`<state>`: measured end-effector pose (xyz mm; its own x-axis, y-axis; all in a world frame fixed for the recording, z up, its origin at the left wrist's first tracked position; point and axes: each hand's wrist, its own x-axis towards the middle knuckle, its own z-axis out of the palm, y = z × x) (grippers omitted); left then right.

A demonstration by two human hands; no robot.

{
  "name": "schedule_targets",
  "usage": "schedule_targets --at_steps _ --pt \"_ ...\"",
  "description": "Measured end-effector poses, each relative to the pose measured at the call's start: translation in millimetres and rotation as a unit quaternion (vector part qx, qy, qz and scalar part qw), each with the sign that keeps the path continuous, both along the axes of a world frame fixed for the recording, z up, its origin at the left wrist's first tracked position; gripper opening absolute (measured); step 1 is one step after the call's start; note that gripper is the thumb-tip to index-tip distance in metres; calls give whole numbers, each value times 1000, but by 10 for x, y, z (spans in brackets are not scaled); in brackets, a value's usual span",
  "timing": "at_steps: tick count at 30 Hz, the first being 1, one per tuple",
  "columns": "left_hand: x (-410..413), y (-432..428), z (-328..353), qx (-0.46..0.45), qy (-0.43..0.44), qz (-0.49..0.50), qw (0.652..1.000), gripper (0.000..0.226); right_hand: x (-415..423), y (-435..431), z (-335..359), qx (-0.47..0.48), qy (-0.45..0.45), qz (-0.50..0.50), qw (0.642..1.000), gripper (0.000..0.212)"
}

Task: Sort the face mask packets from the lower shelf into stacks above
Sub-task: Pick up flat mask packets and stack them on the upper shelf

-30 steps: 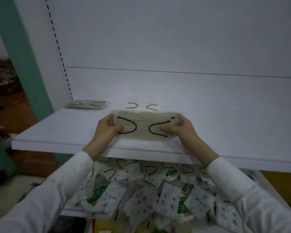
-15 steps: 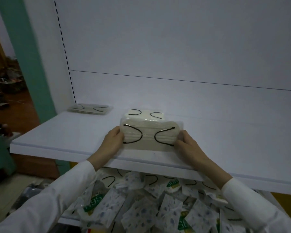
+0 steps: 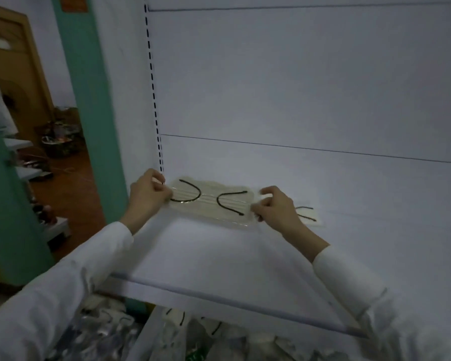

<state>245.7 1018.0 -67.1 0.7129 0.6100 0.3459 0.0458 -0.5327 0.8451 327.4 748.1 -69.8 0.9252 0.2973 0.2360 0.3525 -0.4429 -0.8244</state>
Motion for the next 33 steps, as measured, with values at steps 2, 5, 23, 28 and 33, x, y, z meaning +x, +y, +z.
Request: schedule_targets --at_steps 2,5,23,28,33 --pt "178 348 7 29 21 27 999 25 144 408 -16 17 28 -10 999 33" --pt "427 676 -49 35 38 36 998 4 381 883 -104 -5 17 -39 999 32" --pt "791 947 -365 126 222 -42 966 29 830 1371 -398 -128 42 -27 991 27" --pt "827 1088 -588 220 317 -61 920 49 735 1309 -420 -186 5 3 983 36" --pt "578 788 -349 305 196 4 932 55 634 1071 -255 -211 -100 14 972 44"
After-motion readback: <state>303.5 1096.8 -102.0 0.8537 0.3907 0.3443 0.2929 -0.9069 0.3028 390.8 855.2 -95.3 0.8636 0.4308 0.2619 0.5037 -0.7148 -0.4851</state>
